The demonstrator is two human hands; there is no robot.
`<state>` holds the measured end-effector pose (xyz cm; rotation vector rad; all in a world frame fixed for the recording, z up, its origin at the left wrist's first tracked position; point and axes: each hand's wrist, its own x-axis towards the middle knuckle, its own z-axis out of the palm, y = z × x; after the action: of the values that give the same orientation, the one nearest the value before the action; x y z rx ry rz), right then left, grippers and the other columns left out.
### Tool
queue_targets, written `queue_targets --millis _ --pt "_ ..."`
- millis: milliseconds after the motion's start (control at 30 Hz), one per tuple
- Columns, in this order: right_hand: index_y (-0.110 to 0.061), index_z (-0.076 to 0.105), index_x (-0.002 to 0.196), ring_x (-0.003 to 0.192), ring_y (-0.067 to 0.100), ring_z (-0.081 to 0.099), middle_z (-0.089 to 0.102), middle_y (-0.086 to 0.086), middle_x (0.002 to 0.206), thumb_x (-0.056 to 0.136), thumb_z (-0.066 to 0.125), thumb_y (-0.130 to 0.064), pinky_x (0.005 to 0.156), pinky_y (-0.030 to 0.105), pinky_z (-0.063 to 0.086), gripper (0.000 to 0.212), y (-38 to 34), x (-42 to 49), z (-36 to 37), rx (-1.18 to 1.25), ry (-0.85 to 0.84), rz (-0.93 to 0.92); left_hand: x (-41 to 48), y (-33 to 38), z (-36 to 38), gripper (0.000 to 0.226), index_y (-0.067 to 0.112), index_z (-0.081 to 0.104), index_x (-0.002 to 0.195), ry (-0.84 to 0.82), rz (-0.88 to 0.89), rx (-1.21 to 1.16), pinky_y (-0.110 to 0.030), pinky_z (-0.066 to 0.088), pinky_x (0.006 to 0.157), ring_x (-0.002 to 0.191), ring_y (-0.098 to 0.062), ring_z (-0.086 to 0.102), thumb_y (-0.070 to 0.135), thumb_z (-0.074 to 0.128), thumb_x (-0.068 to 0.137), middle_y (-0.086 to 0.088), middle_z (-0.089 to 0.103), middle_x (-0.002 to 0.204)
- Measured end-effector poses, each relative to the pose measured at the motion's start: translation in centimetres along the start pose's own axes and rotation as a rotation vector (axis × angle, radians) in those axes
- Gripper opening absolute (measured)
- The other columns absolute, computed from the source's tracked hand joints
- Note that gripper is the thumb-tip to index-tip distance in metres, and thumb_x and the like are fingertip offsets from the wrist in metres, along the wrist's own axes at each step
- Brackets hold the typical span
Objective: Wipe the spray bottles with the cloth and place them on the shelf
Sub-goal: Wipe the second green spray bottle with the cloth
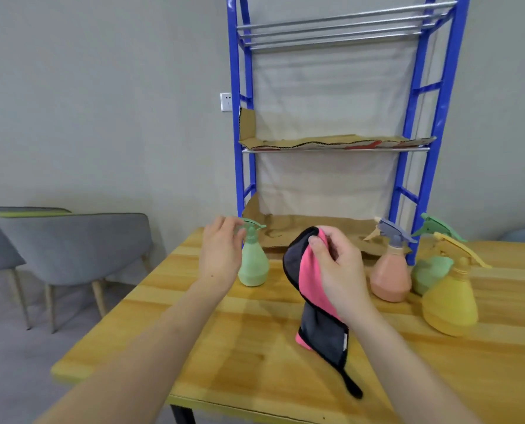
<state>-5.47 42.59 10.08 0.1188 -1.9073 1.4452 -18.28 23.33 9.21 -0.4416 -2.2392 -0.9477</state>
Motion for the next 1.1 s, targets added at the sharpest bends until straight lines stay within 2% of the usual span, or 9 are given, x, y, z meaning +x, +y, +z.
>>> queue_targets --millis 200,367,500,633,800,900,1033,1067,1100 --pt "-0.029 0.069 0.105 0.101 0.007 0.066 0.072 -0.014 0.098 0.105 0.057 -0.016 0.090 0.026 0.051 0.017 0.5 -0.1 0.0 0.026 -0.003 0.013 3.7 -1.4 -0.7 0.028 0.024 0.065 0.129 -0.050 -0.133 0.126 -0.039 0.042 0.091 0.120 -0.029 0.051 0.033 0.049 0.108 -0.002 0.065 0.128" --pt "-0.026 0.070 0.102 0.098 0.007 0.067 0.072 -0.012 0.096 0.104 0.058 -0.016 0.088 0.027 0.050 0.015 1.8 -0.4 -0.7 0.010 -0.008 0.057 4.7 -1.7 0.0 0.023 0.031 0.069 0.121 -0.098 -0.221 0.130 -0.042 0.043 0.091 0.114 -0.030 0.058 0.037 0.051 0.107 0.003 0.075 0.111" --pt "-0.026 0.071 0.103 0.099 0.007 0.067 0.074 -0.011 0.098 0.104 0.058 -0.016 0.090 0.028 0.051 0.016 2.2 -0.6 -1.1 0.016 -0.008 0.084 4.6 -1.1 0.1 0.016 0.028 0.073 0.103 -0.067 -0.256 0.053 -0.036 0.047 0.076 0.095 -0.026 0.065 0.029 0.057 0.104 0.005 0.074 0.095" --pt "-0.029 0.071 0.106 0.102 0.006 0.067 0.074 -0.015 0.100 0.105 0.058 -0.018 0.091 0.028 0.051 0.017 1.9 -0.5 -1.5 0.001 0.004 0.079 4.1 -0.5 -0.3 0.016 0.026 0.072 0.099 -0.088 -0.253 0.037 -0.036 0.049 0.070 0.087 -0.027 0.064 0.028 0.057 0.105 0.002 0.072 0.089" --pt "-0.028 0.071 0.120 0.111 -0.005 0.063 0.073 -0.021 0.112 0.105 0.058 -0.021 0.097 0.020 0.048 0.021 1.3 -0.4 -2.7 -0.014 0.053 0.086 2.5 1.1 -0.5 0.016 0.024 0.071 0.102 -0.080 -0.176 0.006 -0.030 0.035 0.068 0.081 -0.021 0.060 0.023 0.056 0.106 0.009 0.067 0.085" --pt "-0.032 0.063 0.121 0.106 -0.007 0.064 0.071 -0.017 0.111 0.105 0.059 -0.027 0.088 0.016 0.047 0.018 0.9 -0.2 -3.8 -0.024 0.103 0.114 1.3 2.4 -1.1 0.015 0.023 0.073 0.102 -0.070 -0.128 -0.019 -0.032 0.039 0.071 0.082 -0.020 0.062 0.023 0.058 0.105 0.012 0.066 0.083" --pt "-0.024 0.059 0.110 0.092 -0.010 0.062 0.070 -0.010 0.098 0.103 0.061 -0.028 0.072 0.001 0.039 0.008 0.2 -0.2 -5.4 -0.114 0.181 0.105 -1.1 4.8 -1.6 0.012 0.028 0.074 0.100 -0.125 -0.115 -0.134 -0.035 0.050 0.079 0.084 -0.015 0.067 0.025 0.062 0.103 0.017 0.069 0.082" --pt "-0.027 0.061 0.107 0.094 -0.004 0.065 0.071 -0.010 0.096 0.102 0.061 -0.031 0.076 0.005 0.042 0.006 0.3 -0.1 -5.9 -0.114 0.170 0.097 -1.8 5.4 -1.6 0.012 0.028 0.074 0.099 -0.136 -0.117 -0.185 -0.034 0.052 0.079 0.085 -0.012 0.068 0.024 0.063 0.102 0.017 0.071 0.082" --pt "-0.032 0.062 0.104 0.096 0.003 0.067 0.072 -0.011 0.095 0.101 0.062 -0.036 0.084 0.017 0.048 0.005 0.4 0.0 -6.4 -0.120 0.163 0.088 -2.6 5.9 -1.6 0.013 0.028 0.074 0.099 -0.148 -0.115 -0.238 -0.032 0.054 0.079 0.086 -0.010 0.069 0.023 0.064 0.102 0.016 0.073 0.084"
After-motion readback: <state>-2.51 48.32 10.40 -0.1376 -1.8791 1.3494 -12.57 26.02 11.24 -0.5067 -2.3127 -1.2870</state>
